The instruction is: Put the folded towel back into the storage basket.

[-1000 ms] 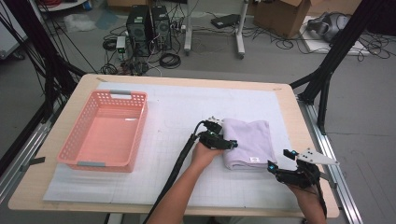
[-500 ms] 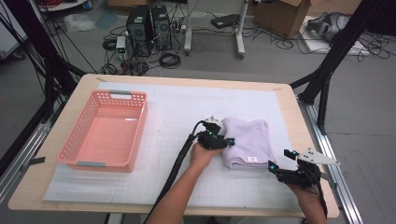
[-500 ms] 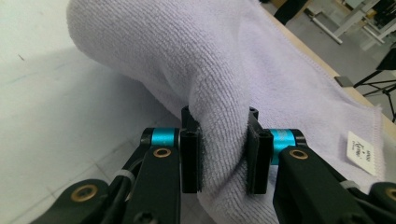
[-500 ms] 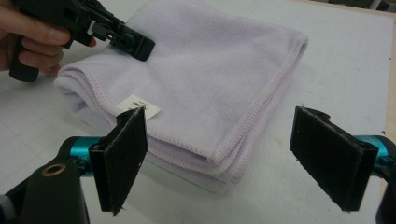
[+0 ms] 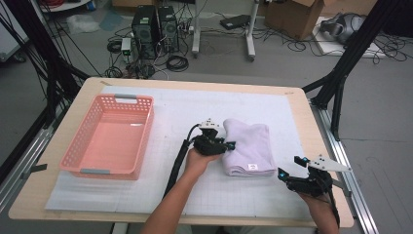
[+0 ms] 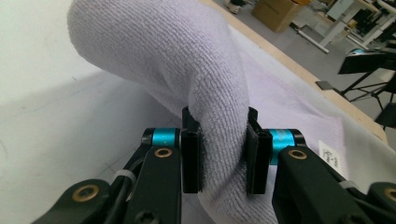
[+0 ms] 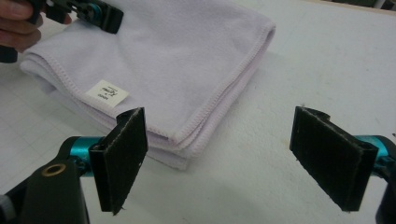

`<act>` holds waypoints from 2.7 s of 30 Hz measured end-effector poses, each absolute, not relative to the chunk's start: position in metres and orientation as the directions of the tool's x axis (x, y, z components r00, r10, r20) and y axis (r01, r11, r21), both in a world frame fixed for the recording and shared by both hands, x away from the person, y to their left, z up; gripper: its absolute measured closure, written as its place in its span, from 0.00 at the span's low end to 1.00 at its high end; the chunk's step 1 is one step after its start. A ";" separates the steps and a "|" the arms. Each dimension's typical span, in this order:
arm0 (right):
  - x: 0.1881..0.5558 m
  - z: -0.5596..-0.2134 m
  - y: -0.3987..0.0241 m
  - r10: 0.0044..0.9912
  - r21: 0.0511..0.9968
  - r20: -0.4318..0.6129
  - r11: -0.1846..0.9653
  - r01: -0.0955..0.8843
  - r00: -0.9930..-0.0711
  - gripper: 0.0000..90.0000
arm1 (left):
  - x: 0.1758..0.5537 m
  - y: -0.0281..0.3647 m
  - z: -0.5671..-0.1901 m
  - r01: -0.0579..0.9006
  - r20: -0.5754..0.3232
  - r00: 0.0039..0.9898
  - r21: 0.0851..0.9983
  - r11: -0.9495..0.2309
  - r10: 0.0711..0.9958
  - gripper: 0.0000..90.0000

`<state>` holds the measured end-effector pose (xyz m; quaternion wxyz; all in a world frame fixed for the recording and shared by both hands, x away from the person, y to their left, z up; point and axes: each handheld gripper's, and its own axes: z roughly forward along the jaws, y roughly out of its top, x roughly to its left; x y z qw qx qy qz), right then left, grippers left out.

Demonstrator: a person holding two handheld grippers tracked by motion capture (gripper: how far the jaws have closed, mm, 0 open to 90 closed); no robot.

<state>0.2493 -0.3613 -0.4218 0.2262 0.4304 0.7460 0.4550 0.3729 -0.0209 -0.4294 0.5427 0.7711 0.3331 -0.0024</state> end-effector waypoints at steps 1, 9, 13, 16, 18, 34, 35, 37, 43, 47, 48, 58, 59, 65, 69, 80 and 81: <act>0.249 -0.422 -0.361 0.847 0.872 0.053 0.218 0.438 -0.528 0.20 | 0.372 -0.019 -0.427 0.507 -0.355 0.783 0.840 -0.193 0.510 0.81; 0.249 -0.422 -0.360 0.845 0.870 0.054 0.221 0.440 -0.531 0.20 | 0.366 0.004 -0.424 0.486 -0.341 0.795 0.853 -0.190 0.501 0.81; 0.249 -0.422 -0.359 0.844 0.870 0.049 0.226 0.438 -0.534 0.20 | 0.362 0.020 -0.421 0.465 -0.321 0.804 0.864 -0.194 0.500 0.81; 0.250 -0.422 -0.358 0.844 0.871 0.053 0.222 0.438 -0.533 0.20 | 0.357 0.033 -0.417 0.444 -0.303 0.814 0.875 -0.193 0.495 0.81; 0.250 -0.422 -0.358 0.843 0.871 0.052 0.224 0.437 -0.535 0.20 | 0.354 0.041 -0.414 0.426 -0.287 0.820 0.884 -0.191 0.496 0.81; 0.251 -0.421 -0.353 0.840 0.874 0.049 0.226 0.430 -0.540 0.20 | 0.335 0.078 -0.385 0.330 -0.235 0.860 0.934 -0.140 0.454 0.82; 0.251 -0.421 -0.353 0.840 0.874 0.049 0.226 0.430 -0.540 0.20 | 0.335 0.078 -0.385 0.330 -0.235 0.860 0.934 -0.140 0.454 0.82; 0.251 -0.420 -0.353 0.838 0.876 0.047 0.227 0.426 -0.543 0.20 | 0.333 0.084 -0.375 0.311 -0.227 0.867 0.942 -0.125 0.444 0.82; 0.250 -0.418 -0.352 0.835 0.880 0.048 0.225 0.419 -0.549 0.20 | 0.333 0.098 -0.362 0.289 -0.219 0.873 0.952 -0.101 0.435 0.82; 0.250 -0.418 -0.352 0.834 0.880 0.046 0.227 0.417 -0.550 0.20 | 0.332 0.113 -0.352 0.273 -0.205 0.873 0.958 -0.094 0.443 0.82; 0.250 -0.418 -0.352 0.834 0.880 0.048 0.225 0.419 -0.550 0.20 | 0.332 0.116 -0.350 0.269 -0.204 0.874 0.959 -0.090 0.442 0.82; 0.251 -0.418 -0.351 0.832 0.881 0.046 0.227 0.416 -0.553 0.20 | 0.329 0.147 -0.333 0.248 -0.191 0.882 0.966 -0.080 0.431 0.82; 0.251 -0.418 -0.350 0.832 0.880 0.052 0.224 0.420 -0.552 0.20 | 0.328 0.150 -0.331 0.242 -0.184 0.882 0.967 -0.081 0.434 0.82; 0.252 -0.418 -0.350 0.832 0.881 0.047 0.226 0.415 -0.553 0.20 | 0.326 0.170 -0.321 0.222 -0.168 0.871 0.973 -0.065 0.461 0.82; 0.252 -0.419 -0.350 0.833 0.881 0.047 0.226 0.416 -0.552 0.20 | 0.324 0.183 -0.316 0.211 -0.160 0.865 0.976 -0.055 0.475 0.82; 0.253 -0.419 -0.350 0.831 0.878 0.052 0.226 0.421 -0.555 0.20 | 0.321 0.222 -0.299 0.193 -0.143 0.852 0.980 -0.047 0.504 0.82; 0.253 -0.419 -0.350 0.831 0.879 0.049 0.229 0.419 -0.555 0.20 | 0.321 0.226 -0.298 0.191 -0.140 0.851 0.980 -0.049 0.507 0.82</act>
